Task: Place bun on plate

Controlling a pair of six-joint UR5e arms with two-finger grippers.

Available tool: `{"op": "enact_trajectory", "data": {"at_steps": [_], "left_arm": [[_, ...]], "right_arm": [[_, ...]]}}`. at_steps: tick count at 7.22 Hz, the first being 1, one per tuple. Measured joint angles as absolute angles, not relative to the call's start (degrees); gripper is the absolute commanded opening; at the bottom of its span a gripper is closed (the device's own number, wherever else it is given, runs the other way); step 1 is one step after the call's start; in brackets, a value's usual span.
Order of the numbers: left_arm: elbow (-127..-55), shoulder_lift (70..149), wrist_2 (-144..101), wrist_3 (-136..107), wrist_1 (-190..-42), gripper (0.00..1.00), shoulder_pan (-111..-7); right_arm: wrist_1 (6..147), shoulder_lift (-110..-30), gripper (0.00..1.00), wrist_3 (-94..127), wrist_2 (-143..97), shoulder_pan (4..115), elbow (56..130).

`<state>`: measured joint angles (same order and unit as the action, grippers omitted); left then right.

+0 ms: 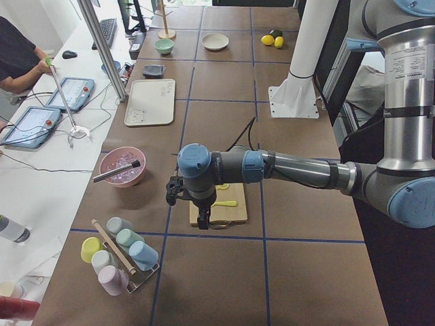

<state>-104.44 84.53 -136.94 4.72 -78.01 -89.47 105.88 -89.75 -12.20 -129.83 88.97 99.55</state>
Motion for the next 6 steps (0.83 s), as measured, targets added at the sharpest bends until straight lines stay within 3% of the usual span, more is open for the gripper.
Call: {"op": "enact_trajectory", "data": {"at_steps": [6], "left_arm": [[-105.4,84.4,-136.5,6.9,-78.9,1.0,-89.2]], "right_arm": [[110.3,-88.2,1.0,-11.6,-132.6,89.3,99.5]]}}
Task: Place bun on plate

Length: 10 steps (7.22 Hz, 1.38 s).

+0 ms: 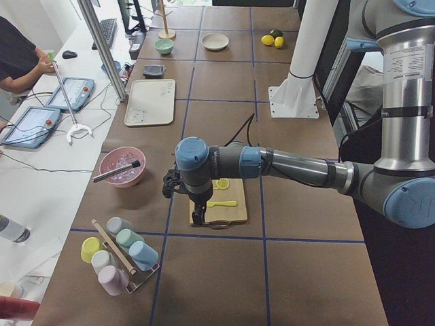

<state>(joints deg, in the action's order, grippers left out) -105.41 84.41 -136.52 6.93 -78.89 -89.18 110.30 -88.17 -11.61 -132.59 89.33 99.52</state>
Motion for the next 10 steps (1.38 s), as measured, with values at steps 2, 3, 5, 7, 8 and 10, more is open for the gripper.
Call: {"op": "enact_trajectory", "data": {"at_steps": [2,3,5,7,8,10], "left_arm": [[-105.1,84.6,-136.9,7.0,-79.4,1.0,-89.1],[-105.2,84.8,-136.9,7.1,-79.5,1.0,-89.1],[-105.6,84.6,-137.0,7.4,-79.9,1.0,-89.0],[-105.7,84.5,-137.0,7.5,-80.3,1.0,-89.0],[-105.7,84.5,-137.0,7.5,-81.1,1.0,-89.0],[-105.7,84.4,-137.0,7.5,-82.3,1.0,-89.0]], "right_arm": [[108.3,-88.4,1.0,-11.5,-132.6,89.2,99.0],[105.9,-88.7,1.0,-11.5,-132.6,89.2,98.1],[102.2,-89.1,1.0,-11.5,-133.2,89.1,96.3],[101.4,-89.2,1.0,-11.7,-134.0,89.1,96.0],[101.3,-89.3,1.0,-11.7,-134.3,89.0,96.2],[101.2,-89.4,1.0,-11.6,-134.4,88.5,96.6]]}}
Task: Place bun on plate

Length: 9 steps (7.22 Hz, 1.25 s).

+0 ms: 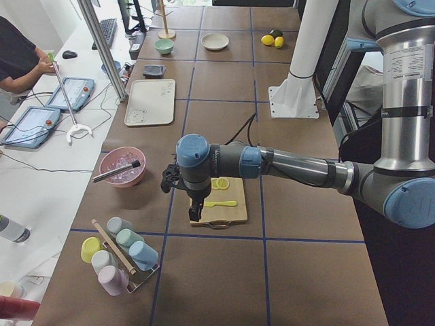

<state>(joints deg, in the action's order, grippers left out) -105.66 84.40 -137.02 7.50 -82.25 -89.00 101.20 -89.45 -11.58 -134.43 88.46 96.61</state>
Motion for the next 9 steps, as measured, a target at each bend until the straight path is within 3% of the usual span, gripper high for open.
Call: {"op": "enact_trajectory", "data": {"at_steps": [3,9], "left_arm": [[-105.5,84.3,-137.0,7.3,-82.4,1.0,-88.9],[-105.7,84.3,-137.0,7.0,-82.5,1.0,-89.0]], "right_arm": [[99.0,-89.6,0.99,-7.0,-134.6,86.1,96.6],[66.9,-91.9,0.97,22.8,-135.3,74.1,87.4]]}}
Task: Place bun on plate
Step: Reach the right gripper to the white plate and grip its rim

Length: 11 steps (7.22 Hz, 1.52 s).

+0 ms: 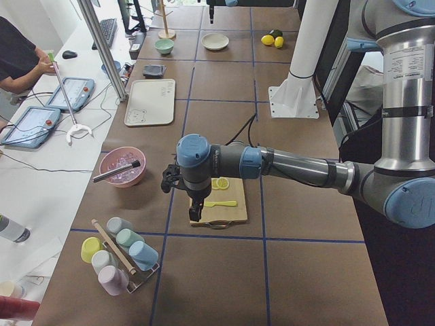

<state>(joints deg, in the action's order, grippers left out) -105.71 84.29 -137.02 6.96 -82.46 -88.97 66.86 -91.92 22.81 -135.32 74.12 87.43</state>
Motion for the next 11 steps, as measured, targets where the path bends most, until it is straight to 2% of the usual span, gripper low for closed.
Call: {"op": "enact_trajectory", "data": {"at_steps": [3,9,10,11], "left_arm": [[-105.8,84.4,-137.0,6.9,-82.5,1.0,-88.9],[-105.9,84.4,-137.1,6.9,-82.6,1.0,-88.9],[-105.9,84.4,-137.0,6.9,-82.6,1.0,-88.9],[-105.9,84.4,-137.0,6.9,-82.6,1.0,-88.9]], "right_arm": [[60.8,-93.3,0.97,30.2,-135.3,70.5,87.0],[60.3,-92.5,0.93,33.4,-134.3,66.2,84.3],[60.2,-92.4,0.9,33.6,-133.7,65.9,83.8],[60.2,-92.4,0.73,33.7,-133.1,65.7,83.4]]}}
